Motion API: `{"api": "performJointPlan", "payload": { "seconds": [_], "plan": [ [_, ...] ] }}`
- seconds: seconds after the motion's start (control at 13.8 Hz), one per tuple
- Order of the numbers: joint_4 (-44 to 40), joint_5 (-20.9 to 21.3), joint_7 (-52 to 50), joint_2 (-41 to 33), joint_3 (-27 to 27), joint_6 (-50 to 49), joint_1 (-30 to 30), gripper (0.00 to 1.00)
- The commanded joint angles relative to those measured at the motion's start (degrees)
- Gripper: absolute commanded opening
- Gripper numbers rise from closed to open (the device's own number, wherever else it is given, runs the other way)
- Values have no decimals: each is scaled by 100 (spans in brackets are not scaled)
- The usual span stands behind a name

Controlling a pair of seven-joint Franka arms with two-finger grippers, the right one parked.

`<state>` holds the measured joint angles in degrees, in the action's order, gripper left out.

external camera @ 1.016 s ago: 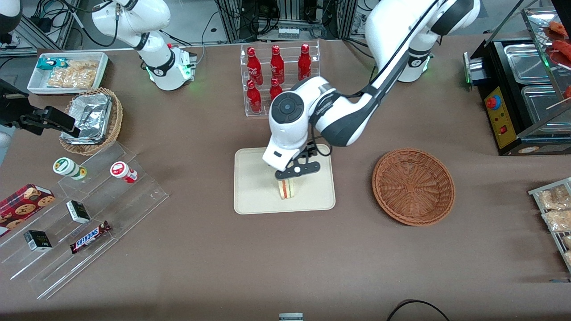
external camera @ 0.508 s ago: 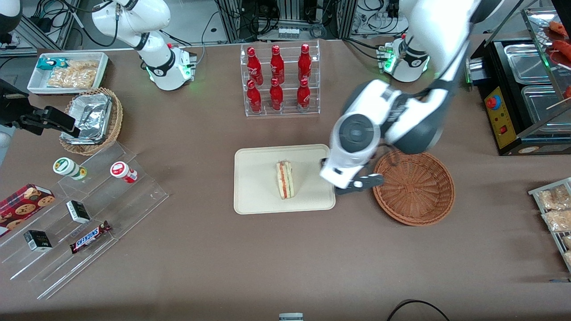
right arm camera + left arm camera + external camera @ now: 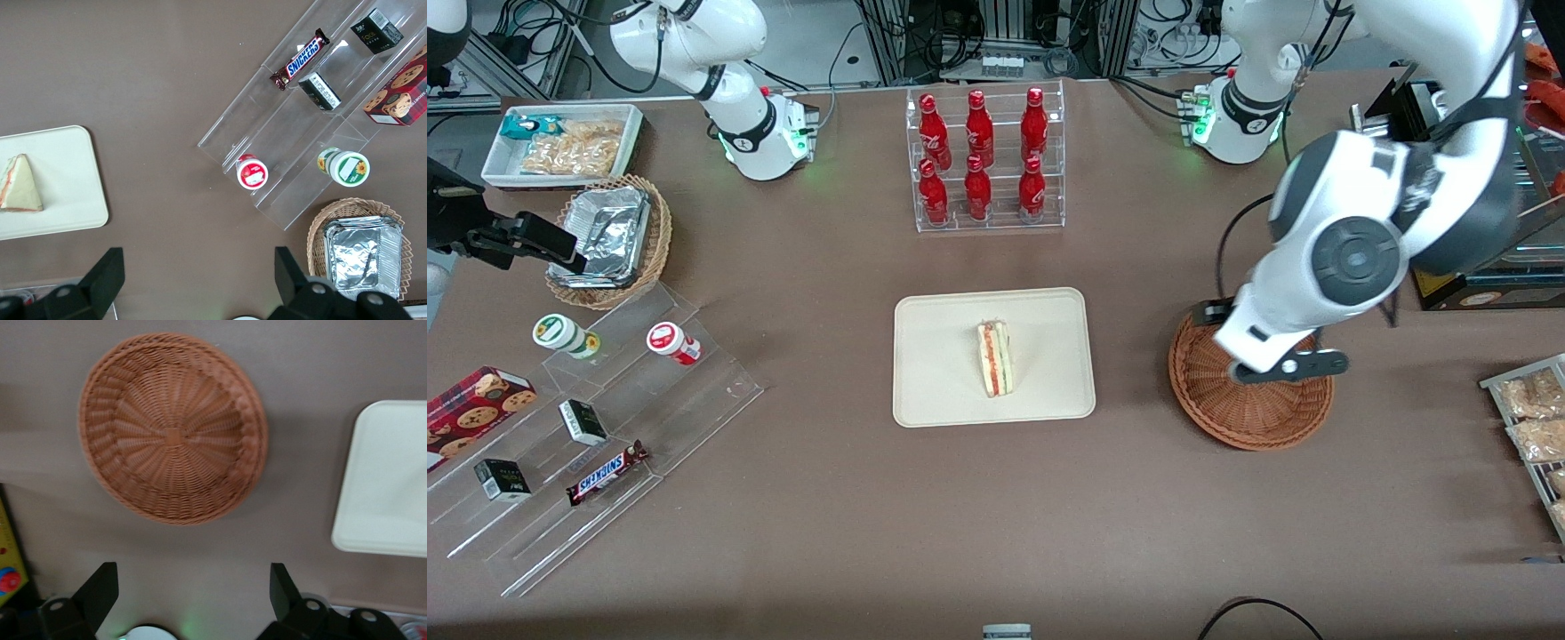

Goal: Place sandwich from basket to tray

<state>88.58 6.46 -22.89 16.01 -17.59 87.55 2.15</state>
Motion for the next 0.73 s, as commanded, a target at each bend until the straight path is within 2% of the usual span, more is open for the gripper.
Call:
{"api": "performJointPlan", "payload": {
  "seconds": [0.0,0.22,0.36,0.65],
  "plan": [
    [738,-118,547,-756,-34,52,-268,100],
    [854,-390,1319,-1169,1,-236,-601,100],
    [828,-487,1961,-1362,491,-440,-567,100],
    [845,-541,2438,-1706,941,-440,-558,100]
  ]
}}
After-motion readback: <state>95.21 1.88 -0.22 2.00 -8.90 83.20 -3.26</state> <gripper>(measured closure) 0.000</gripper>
